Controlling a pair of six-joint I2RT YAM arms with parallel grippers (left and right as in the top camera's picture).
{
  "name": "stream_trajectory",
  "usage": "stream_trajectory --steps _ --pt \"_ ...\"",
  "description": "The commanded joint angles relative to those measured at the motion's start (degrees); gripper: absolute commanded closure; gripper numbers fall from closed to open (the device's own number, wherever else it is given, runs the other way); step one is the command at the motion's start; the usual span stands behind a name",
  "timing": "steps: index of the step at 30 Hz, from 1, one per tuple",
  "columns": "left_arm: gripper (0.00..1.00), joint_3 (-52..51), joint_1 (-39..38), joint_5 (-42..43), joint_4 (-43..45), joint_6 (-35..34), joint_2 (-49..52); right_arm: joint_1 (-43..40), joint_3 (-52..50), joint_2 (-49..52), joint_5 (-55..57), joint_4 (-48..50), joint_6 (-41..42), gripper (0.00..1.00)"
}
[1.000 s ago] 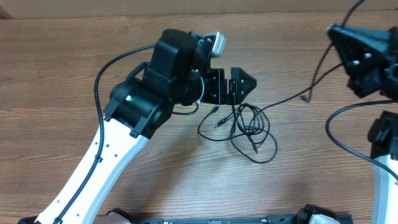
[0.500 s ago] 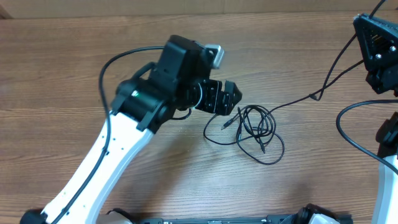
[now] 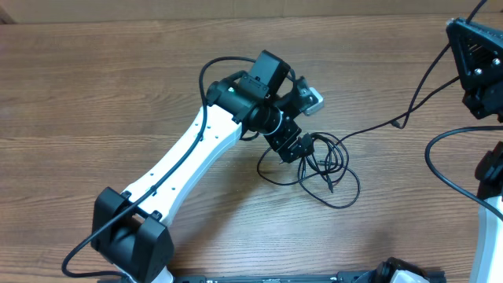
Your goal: Untangle cables
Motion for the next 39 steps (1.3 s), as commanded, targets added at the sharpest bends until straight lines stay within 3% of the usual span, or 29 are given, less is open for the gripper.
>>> stream_trajectory --steps 1,8,15,19,25,26,27,34,39 --pt "0.00 0.5 -0.2 2.7 1.4 11.2 2.7 -0.2 0.6 -0.2 -0.2 0.3 0.4 0.96" --pt "0.00 0.5 -0.2 6.1 1.5 17.7 7.1 -0.2 0.6 -0.2 -0.2 0.3 0.4 0.96" --pt "0.02 0.5 -0.8 10.3 4.1 18.5 12.1 -0.2 0.6 -0.2 -0.2 0.3 0.4 0.96" --pt "0.17 0.5 -0.9 14.0 7.5 18.4 13.9 -0.2 0.6 -0.2 -0.3 0.3 0.4 0.96" --pt "0.76 0.5 -0.9 14.8 10.1 18.5 14.0 -0.2 0.6 -0.2 -0.2 0.3 0.4 0.96" --pt "0.91 0.5 -0.9 14.3 10.1 18.5 14.0 -0.2 0.6 -0.2 -0.2 0.3 0.4 0.96" --pt "0.96 0.5 -0.8 13.5 9.9 17.9 14.0 -0.2 0.6 -0.2 0.0 0.3 0.4 0.96" --pt "0.96 0.5 0.2 1.5 6.4 7.1 14.0 -4.8 0.6 -0.2 6.1 0.3 0.2 0.96" --pt "0.96 0.5 2.1 -0.5 1.2 5.8 14.0 -12.6 0.6 0.4 11.0 0.3 0.3 0.96"
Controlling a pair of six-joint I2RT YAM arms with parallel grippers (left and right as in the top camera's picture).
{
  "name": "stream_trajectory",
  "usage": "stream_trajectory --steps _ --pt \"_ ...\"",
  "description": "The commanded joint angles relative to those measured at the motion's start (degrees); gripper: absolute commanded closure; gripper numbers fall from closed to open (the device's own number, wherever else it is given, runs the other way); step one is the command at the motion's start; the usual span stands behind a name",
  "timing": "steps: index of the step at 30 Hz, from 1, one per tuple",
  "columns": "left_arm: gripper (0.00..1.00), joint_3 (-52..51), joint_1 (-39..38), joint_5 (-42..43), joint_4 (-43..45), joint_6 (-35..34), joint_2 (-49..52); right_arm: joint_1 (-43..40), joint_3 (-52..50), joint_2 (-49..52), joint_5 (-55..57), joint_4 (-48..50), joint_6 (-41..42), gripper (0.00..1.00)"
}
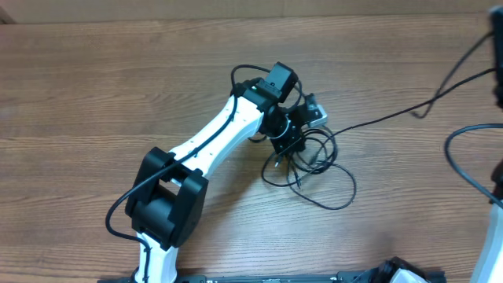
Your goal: Untangle cables
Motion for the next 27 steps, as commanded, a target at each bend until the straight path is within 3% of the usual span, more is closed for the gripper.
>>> stream_trajectory --steps 1,10,17,27 --pt "0.96 0.5 2.1 -3.9 -2.1 -3.0 0.3 -5.2 0.6 0.6 6.1 0.3 0.2 0.96" --pt "0.96 0.5 3.0 -3.7 -4.9 -1.0 0.3 -14.6 0.6 5.2 6.9 0.3 0.2 0.96" --pt "0.96 0.5 3.0 -4.1 -8.8 5.7 0.3 -20.9 0.6 9.5 6.8 0.3 0.2 0.96" --pt "0.96 0.5 3.0 0.1 -7.4 8.9 0.3 -27.5 0.6 13.0 4.5 -0.2 -3.3 0.96"
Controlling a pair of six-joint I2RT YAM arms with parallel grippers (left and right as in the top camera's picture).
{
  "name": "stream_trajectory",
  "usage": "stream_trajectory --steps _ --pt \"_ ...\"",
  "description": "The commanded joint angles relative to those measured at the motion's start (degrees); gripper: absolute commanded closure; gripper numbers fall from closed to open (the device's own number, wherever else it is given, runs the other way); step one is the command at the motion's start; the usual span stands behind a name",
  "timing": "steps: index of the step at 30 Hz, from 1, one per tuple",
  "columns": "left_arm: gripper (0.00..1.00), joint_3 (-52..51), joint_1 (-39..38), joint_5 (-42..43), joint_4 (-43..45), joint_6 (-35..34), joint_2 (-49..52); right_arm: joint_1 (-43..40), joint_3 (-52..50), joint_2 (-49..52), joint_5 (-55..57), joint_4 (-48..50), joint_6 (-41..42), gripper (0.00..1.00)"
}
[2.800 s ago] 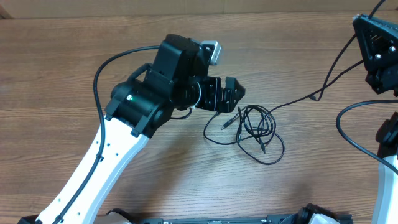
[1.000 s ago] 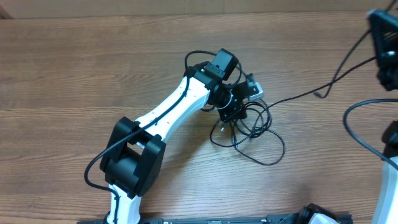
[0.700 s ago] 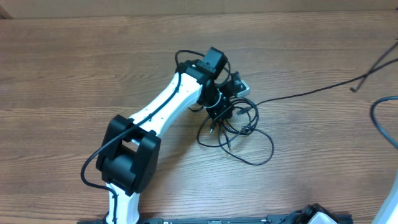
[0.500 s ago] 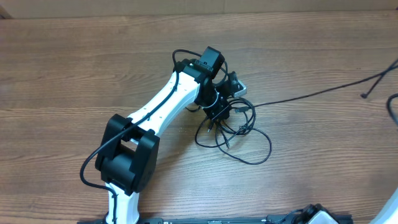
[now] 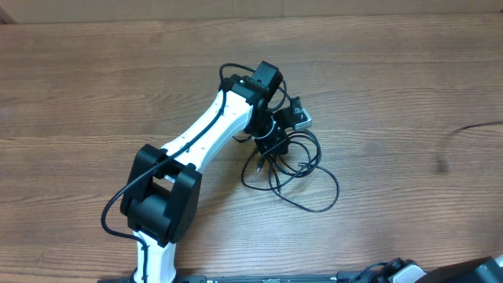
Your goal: Untangle cables
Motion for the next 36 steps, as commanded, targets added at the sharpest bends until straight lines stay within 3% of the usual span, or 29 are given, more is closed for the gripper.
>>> stream_trajectory --steps 1,9,14,20,25,26,27,28,29,36 --pt "0.96 0.5 0.0 2.0 0.3 1.7 0.3 -2.0 0.6 0.5 -0.3 -1.3 -5.0 0.96" --pt "0.96 0.5 0.0 2.1 0.4 0.3 0.3 -4.7 0.6 0.8 4.7 -22.6 -26.3 0.96" --pt "0.96 0.5 0.0 4.5 0.9 0.2 0.3 -4.8 0.6 0.8 19.5 -38.8 -38.7 0.96" --pt "0.96 0.5 0.0 9.1 3.1 -1.0 0.3 -4.8 0.6 3.9 39.5 -49.3 -42.7 0.96" --pt "0.96 0.5 0.0 9.1 4.1 -1.7 0.3 -4.8 0.6 9.1 41.6 -51.2 -42.7 0.94" --pt "0.96 0.5 0.0 9.0 4.2 -1.7 0.3 -4.8 0.6 10.1 41.6 -51.7 -42.6 0.81" --pt "0.96 0.5 0.0 9.0 4.3 -1.7 0.3 -4.7 0.6 11.3 41.6 -52.2 -42.6 0.62" --pt "0.96 0.5 0.0 9.1 4.2 -1.8 0.3 -4.7 0.6 12.3 41.6 -52.7 -42.1 0.22" --pt "0.96 0.5 0.0 9.0 4.2 -2.2 0.3 -4.7 0.6 13.0 41.6 -53.2 -41.2 0.00" --pt "0.96 0.5 0.0 9.3 3.8 -3.3 0.3 -4.7 0.6 13.6 41.5 -54.7 -39.4 0.00"
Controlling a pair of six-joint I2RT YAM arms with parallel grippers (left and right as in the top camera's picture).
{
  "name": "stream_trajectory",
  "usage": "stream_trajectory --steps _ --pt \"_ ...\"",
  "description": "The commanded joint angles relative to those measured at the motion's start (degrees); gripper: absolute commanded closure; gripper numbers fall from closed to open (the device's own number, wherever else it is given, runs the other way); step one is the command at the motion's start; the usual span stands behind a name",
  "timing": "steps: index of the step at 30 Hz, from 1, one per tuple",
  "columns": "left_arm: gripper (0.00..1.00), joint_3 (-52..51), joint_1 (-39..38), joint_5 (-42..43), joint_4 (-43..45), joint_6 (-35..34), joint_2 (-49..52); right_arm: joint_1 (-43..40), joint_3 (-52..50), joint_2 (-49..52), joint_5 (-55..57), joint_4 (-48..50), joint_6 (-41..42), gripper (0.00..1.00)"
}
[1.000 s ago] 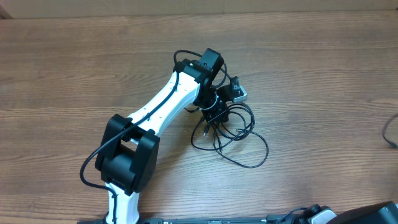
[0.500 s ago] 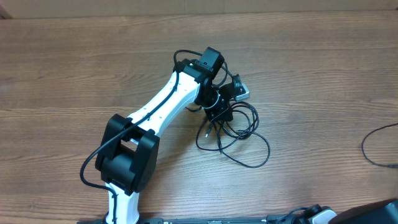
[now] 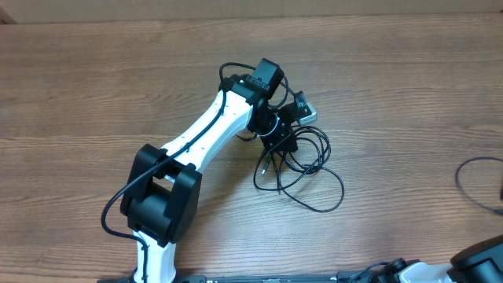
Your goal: Untangle cables
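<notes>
A tangle of thin black cables (image 3: 305, 169) lies in loops on the wooden table (image 3: 94, 79), just right of centre. A small grey plug block (image 3: 306, 111) sits at the tangle's upper edge. My left arm reaches in from the lower left, and its gripper (image 3: 281, 143) is down on the upper left part of the tangle, shut on a cable strand. The fingers themselves are mostly hidden under the black wrist. My right gripper is out of view.
A black cable loop (image 3: 471, 177) curves in at the right edge. Part of the right arm's base (image 3: 479, 255) shows at the bottom right corner. The left arm's base joint (image 3: 161, 204) stands at the lower left.
The left gripper has shifted slightly right, and the tangle and plug block have moved right with it. A cable loop now shows at the right edge where there was only a blur.
At first the left gripper held the tangle while a long cable ran from it to the right arm at the top right. The tangle then stood further left with that cable stretched out. Later the long cable was gone from the tangle, and the right arm had left view.
</notes>
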Motion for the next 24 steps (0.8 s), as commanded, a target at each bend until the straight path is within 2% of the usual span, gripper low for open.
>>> stream_trajectory --steps 1,7,10,13,19,21,24 --pt "0.96 0.5 0.0 2.1 -0.1 -1.0 0.3 -0.1 0.6 -1.2 0.9 0.4 0.8 0.00" --pt "0.96 0.5 0.1 5.4 0.9 -1.1 0.3 -0.1 0.6 -3.1 -9.4 0.3 0.7 0.00" --pt "0.96 0.7 0.1 8.6 2.8 -2.5 0.3 0.2 0.6 -4.4 -21.5 0.8 -2.9 0.00" --pt "0.96 1.4 0.1 15.5 4.6 -2.4 0.3 1.8 0.6 -6.4 -35.8 1.1 -8.9 0.00" --pt "0.96 4.5 0.3 27.8 8.4 -2.9 0.2 9.5 0.6 -12.2 -42.2 -2.5 -8.9 0.00" --pt "0.96 6.0 0.4 30.5 9.6 -6.3 0.2 13.1 0.6 -13.9 -43.5 -4.5 -8.9 0.00" --pt "0.96 8.7 0.4 30.2 10.4 -12.9 0.2 19.7 0.6 -16.1 -43.7 -8.8 -8.9 0.00"
